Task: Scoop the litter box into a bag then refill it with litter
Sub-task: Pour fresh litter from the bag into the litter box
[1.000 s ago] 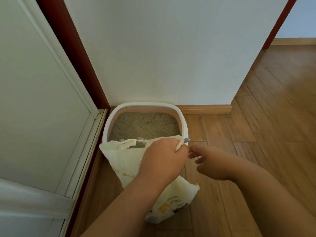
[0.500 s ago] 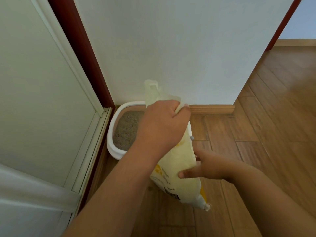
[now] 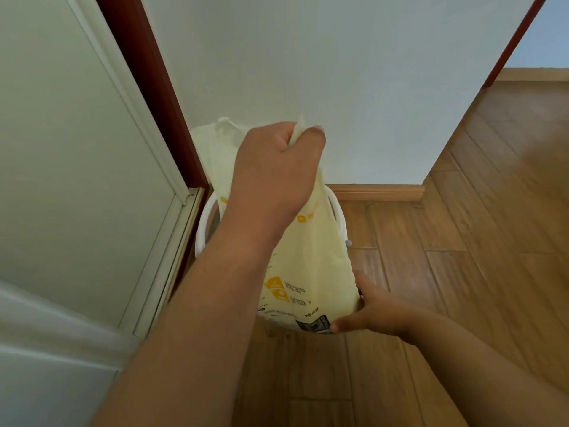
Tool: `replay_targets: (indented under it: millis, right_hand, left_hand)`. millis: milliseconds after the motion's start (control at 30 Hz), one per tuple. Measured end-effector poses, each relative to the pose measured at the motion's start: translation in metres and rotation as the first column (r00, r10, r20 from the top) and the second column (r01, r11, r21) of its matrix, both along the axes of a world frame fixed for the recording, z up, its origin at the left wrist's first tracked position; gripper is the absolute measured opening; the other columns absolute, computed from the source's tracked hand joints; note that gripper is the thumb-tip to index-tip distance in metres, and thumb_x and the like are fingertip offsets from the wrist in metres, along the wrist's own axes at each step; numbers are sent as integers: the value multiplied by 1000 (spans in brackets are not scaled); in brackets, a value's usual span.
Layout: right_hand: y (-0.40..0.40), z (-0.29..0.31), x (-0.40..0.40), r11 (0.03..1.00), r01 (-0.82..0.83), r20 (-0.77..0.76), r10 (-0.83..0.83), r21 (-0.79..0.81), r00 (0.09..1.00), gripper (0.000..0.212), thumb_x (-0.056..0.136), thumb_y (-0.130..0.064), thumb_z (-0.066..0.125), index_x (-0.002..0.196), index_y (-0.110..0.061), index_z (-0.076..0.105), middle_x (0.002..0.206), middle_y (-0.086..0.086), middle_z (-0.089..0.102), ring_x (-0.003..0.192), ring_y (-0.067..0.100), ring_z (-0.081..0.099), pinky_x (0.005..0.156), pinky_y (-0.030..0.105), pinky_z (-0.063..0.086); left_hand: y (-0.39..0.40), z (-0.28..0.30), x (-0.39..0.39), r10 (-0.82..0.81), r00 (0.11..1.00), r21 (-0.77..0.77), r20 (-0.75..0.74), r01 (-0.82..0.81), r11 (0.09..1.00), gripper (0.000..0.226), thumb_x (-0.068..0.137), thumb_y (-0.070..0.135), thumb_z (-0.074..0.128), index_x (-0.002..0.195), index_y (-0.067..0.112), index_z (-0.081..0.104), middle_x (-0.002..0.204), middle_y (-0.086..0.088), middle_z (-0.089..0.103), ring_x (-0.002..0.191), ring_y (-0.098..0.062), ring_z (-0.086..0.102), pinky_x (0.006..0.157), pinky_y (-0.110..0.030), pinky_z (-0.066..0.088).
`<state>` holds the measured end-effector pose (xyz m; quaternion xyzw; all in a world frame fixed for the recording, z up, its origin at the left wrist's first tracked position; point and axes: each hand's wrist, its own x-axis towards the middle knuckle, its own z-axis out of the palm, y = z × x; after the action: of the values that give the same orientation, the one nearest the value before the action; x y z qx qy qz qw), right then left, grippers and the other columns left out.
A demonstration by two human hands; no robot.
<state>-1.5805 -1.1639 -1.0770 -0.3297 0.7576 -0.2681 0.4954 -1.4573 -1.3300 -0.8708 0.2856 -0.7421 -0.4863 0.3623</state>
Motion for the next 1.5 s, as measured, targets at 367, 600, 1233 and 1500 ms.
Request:
replay_targets:
  millis: [367,600,1233,1500]
  right_hand:
    - [-19,-13,8,983,134,-200,-158,-128,967,67,83,-56,71,140,-42,39,124,-18,63,106,2,62,74,15,47]
    - [-25,-6,17,985,116,-348,-154,-128,925,40,98,-44,55,135,-36,44,118,-10,64,103,11,63,83,31,52]
    - [-8,31,-26,967,255,-637,-203,-11,743,22,99,-22,44,108,-25,64,92,-6,63,79,11,56,60,22,42]
    - [-8,29,-25,962,269,-700,-165,41,695,24,98,-20,44,105,-23,67,94,-2,68,79,14,61,55,22,42]
  left_hand:
    - [-31,-5,12,161,986,75,-50,-157,985,52,97,35,63,56,24,34,48,13,29,49,-11,31,46,-23,32]
    - [-41,-13,6,141,988,73,-57,-137,988,63,100,38,61,42,30,37,45,15,29,45,-7,29,49,-28,31]
    - [-95,-64,-52,13,1000,178,9,-14,984,39,97,50,60,79,17,49,69,-6,43,62,-20,44,60,-37,38]
    - [-127,-108,-74,8,1000,179,20,-12,984,37,96,50,59,80,16,54,73,-7,50,65,-20,51,64,-36,42]
